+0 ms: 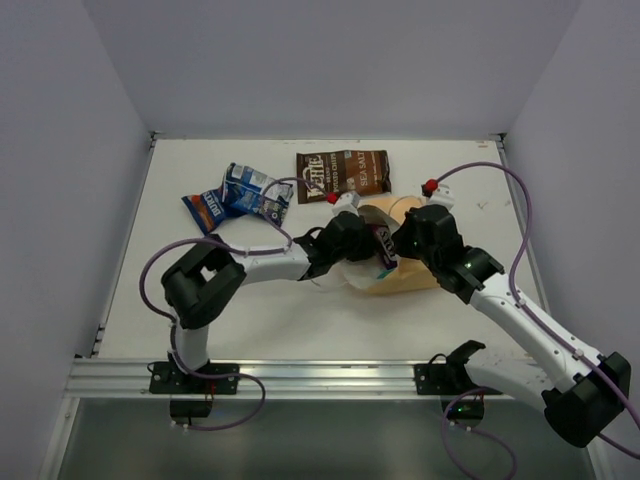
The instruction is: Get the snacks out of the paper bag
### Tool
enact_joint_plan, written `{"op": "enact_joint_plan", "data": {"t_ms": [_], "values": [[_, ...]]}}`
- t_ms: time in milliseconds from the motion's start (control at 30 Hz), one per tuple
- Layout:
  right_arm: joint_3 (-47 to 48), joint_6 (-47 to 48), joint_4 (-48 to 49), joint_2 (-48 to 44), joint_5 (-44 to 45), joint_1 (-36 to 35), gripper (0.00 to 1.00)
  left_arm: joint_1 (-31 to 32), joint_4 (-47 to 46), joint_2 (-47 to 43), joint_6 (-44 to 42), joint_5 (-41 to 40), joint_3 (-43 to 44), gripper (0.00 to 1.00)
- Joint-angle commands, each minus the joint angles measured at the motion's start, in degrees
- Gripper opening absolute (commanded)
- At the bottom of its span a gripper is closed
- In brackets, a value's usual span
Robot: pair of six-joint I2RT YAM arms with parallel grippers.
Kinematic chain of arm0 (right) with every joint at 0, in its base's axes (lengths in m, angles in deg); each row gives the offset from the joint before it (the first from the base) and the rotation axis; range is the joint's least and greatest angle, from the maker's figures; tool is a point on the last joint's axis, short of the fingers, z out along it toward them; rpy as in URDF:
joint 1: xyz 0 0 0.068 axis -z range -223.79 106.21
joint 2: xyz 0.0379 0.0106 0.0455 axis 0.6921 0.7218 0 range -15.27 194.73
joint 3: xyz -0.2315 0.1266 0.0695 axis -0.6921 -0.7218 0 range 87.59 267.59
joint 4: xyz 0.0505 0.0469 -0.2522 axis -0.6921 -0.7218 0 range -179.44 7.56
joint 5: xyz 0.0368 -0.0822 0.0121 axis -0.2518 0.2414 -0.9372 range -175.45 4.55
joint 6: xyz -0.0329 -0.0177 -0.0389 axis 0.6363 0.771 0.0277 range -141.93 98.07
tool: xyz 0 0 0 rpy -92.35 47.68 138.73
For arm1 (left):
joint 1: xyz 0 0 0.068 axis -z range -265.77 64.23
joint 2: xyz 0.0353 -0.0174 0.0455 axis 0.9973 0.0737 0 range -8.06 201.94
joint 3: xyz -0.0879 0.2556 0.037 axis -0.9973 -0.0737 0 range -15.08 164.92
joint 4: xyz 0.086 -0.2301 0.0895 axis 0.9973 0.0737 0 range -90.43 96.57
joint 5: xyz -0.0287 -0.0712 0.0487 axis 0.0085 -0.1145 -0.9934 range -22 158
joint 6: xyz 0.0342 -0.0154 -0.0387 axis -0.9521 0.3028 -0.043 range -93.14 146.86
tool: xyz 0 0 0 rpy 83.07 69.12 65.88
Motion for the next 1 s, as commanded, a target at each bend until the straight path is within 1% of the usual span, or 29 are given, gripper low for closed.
{"op": "enact_joint_plan", "data": {"t_ms": [0, 33, 67, 133, 167, 233, 267, 333, 367, 400, 433, 467, 500, 533, 600, 633, 667, 700, 733, 767, 800, 833, 867, 900, 933, 967], "values": [[-1.1, 0.0, 2.3, -0.5, 5.1, -0.1, 0.00, -0.7, 2.9, -11.8, -5.1, -2.9, -1.0, 0.00], [-1.3, 0.0, 2.2, -0.4, 6.0, -0.1, 0.00, -0.8, 4.1, -13.9, -6.7, -3.4, -1.4, 0.00], [-1.4, 0.1, 2.2, -0.3, 6.8, 0.0, 0.00, -1.1, 6.7, -17.8, -7.4, -4.4, -1.8, 0.00], [-1.6, 0.7, 2.2, 0.4, 8.5, 0.3, 0.00, -1.7, 8.9, -22.1, -9.3, -5.4, -3.4, 0.00], [-1.4, 1.4, 2.2, 0.6, 9.1, 0.6, 0.00, -2.8, 11.4, -26.2, -9.6, -5.5, -3.8, 0.00], [-1.2, 2.3, 2.3, 1.0, 10.2, 1.0, 0.00, -4.2, 14.0, -30.5, -11.4, -6.1, -5.8, 0.00], [-1.0, 3.5, 2.3, 1.1, 10.3, 1.3, 0.00, -5.9, 18.2, -34.8, -12.0, -7.0, -6.4, 0.00], [-0.7, 6.6, 3.4, 1.0, 10.5, 1.4, 0.00, -7.8, 22.0, -39.2, -13.2, -8.2, -8.7, 0.00], [-0.7, 7.8, 3.9, 0.7, 10.3, 1.5, 0.00, -11.0, 24.8, -43.9, -13.5, -8.8, -9.8, 0.00], [-0.6, 9.1, 4.6, 0.5, 10.0, 1.5, 0.00, -12.6, 25.8, -46.3, -13.9, -9.3, -12.8, 0.00], [-0.7, 11.6, 5.8, -0.1, 9.7, 1.6, 0.00, -15.8, 27.8, -48.7, -14.4, -11.0, -14.4, 0.00], [-0.7, 12.9, 6.3, -0.4, 8.6, 1.6, 0.00, -17.0, 28.3, -52.7, -14.9, -11.9, -17.8, 0.00], [-0.6, 14.3, 6.8, -0.6, 8.0, 1.6, 0.00, -18.3, 28.5, -54.3, -15.5, -12.4, -19.4, 0.00], [-0.5, 16.5, 7.8, -1.2, 7.5, 1.7, 0.00, -21.1, 29.2, -56.7, -16.1, -12.2, -20.7, 0.00], [-0.1, 18.1, 8.4, -1.4, 6.0, 1.7, 0.00, -23.3, 28.9, -58.0, -16.4, -11.6, -24.4, 0.00], [0.2, 19.3, 8.6, -1.4, 5.4, 1.7, 0.00, -24.2, 28.5, -58.2, -16.2, -11.0, -25.3, 0.00], [0.4, 19.7, 8.6, -1.3, 4.9, 1.7, 0.00, -26.0, 28.1, -57.9, -15.9, -8.2, -26.0, 0.00], [0.9, 20.0, 8.5, -1.2, 4.1, 1.7, 0.00, -26.4, 27.1, -57.4, -16.0, -5.9, -27.1, 0.06], [1.0, 20.5, 8.5, -1.2, 3.7, 1.7, 0.00, -26.4, 25.6, -56.9, -16.7, -0.7, -27.5, 0.17], [1.2, 20.8, 8.5, -1.2, 3.3, 1.8, 0.00, -26.4, 21.7, -55.7, -17.0, 2.5, -28.4, 0.40], [1.2, 21.0, 8.6, -1.1, 3.0, 1.7, 0.00, -26.4, 19.4, -54.9, -17.2, 6.1, -29.0, 0.52], [1.3, 21.7, 8.5, -0.9, 2.7, 1.7, 0.00, -26.2, 14.9, -53.8, -17.2, 13.0, -29.6, 0.64], [1.4, 22.1, 8.5, -0.6, 2.6, 1.7, 0.00, -26.0, 14.1, -50.9, -17.3, 15.3, -29.3, 0.79], [1.5, 22.2, 8.5, -0.2, 2.5, 1.7, 0.00, -25.7, 14.1, -49.1, -17.6, 17.2, -28.7, 0.84], [1.5, 22.8, 8.5, -0.2, 1.9, 1.7, 0.00, -24.0, 14.1, -45.5, -18.8, 19.7, -27.9, 0.87], [1.5, 23.5, 8.5, -0.1, 1.1, 1.8, 0.00, -22.7, 14.0, -43.9, -19.2, 19.8, -26.0, 0.91]]}}
